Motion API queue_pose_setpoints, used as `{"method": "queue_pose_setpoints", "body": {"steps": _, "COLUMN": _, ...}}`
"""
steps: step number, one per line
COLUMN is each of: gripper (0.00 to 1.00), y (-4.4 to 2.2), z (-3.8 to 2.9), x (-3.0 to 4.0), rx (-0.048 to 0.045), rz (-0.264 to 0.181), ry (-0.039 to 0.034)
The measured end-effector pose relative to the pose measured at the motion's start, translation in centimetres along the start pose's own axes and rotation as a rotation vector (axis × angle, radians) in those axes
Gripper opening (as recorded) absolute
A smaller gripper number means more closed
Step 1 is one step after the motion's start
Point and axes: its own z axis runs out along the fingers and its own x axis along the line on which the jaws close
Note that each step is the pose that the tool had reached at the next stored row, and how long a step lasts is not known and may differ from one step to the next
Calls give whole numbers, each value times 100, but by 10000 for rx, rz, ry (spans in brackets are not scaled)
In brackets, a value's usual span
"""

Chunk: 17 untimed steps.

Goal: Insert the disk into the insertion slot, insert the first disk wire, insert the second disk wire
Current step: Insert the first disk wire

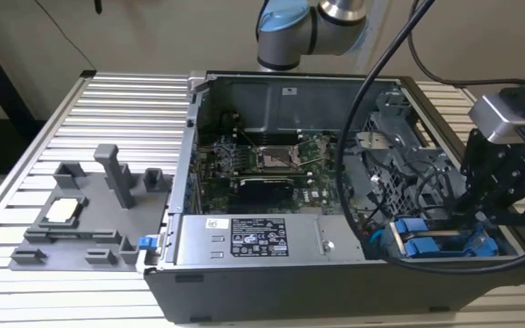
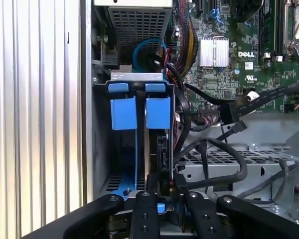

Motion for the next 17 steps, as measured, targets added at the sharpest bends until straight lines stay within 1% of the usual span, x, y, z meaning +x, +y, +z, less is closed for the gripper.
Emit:
{"method": "queue_pose_setpoints", "body": {"steps": 14, "gripper": 27, "y": 13, "z": -347, "x": -22, "rx": 1, "rz": -1, "ry": 5}}
{"method": "queue_pose_setpoints", "body": {"steps": 17, "gripper": 27, "y": 15, "z": -412, "x": -26, "rx": 1, "rz": 0, "ry": 11}}
